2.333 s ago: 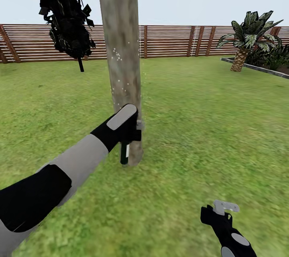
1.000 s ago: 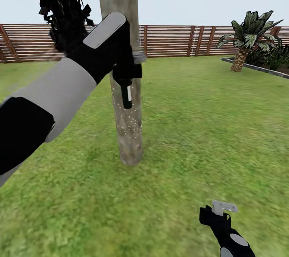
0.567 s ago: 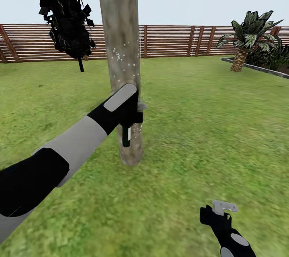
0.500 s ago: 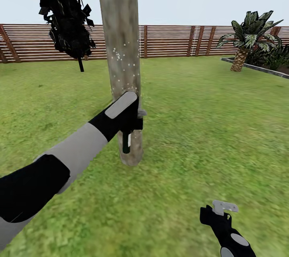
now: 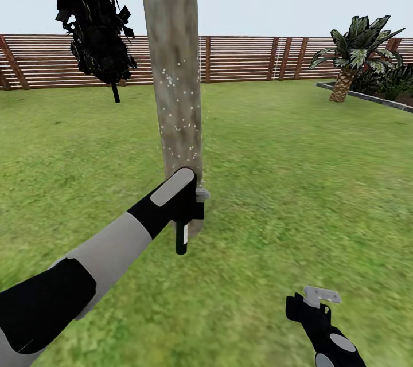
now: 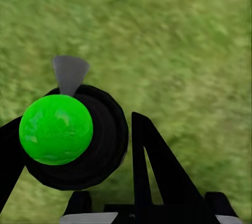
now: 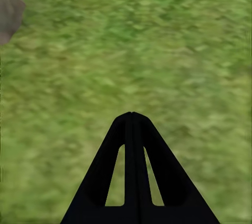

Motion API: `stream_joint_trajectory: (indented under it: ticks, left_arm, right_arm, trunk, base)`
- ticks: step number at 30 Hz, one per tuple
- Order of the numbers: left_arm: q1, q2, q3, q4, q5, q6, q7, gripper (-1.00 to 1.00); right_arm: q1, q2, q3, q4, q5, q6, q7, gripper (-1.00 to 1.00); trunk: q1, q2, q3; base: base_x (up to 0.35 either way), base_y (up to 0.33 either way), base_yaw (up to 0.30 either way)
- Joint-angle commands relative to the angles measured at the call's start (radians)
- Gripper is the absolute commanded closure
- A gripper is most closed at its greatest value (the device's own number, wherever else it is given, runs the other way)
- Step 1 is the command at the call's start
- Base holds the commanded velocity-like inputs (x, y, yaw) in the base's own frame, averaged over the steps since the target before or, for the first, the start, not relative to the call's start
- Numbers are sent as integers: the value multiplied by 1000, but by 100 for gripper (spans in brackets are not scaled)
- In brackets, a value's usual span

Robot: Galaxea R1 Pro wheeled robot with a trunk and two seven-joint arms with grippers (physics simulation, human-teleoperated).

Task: In the garden, pick up the pesticide atomizer on the floor and spray pesticide onto both trees until each tree trunk is fully covered.

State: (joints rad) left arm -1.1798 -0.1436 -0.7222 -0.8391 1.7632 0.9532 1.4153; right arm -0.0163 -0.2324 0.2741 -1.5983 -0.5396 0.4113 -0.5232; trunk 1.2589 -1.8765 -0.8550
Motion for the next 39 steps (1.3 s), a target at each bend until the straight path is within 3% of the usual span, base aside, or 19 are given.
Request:
stream_joint_trajectory:
  ticks: [1,6,39]
  left_arm:
    - [1,3,-2,-2,9,10,12,100]
    - [11,12,-2,-10,9,9,10,100]
    - [12,12,-1,-12,9,1,9,100]
  right_arm:
    - [-1,-1,2,-2,-7,3,-9,100]
    - [-1,-2,2,-2,-7,2,-9,100]
    - [16,-2,3,-2,-7,-2,-8,100]
  trunk:
    - [0,0,-1]
    - [0,0,-1]
    - [0,0,-1]
  base:
    - [-5,125,0]
    - [-58,263,-96]
    - [-22,328,-145]
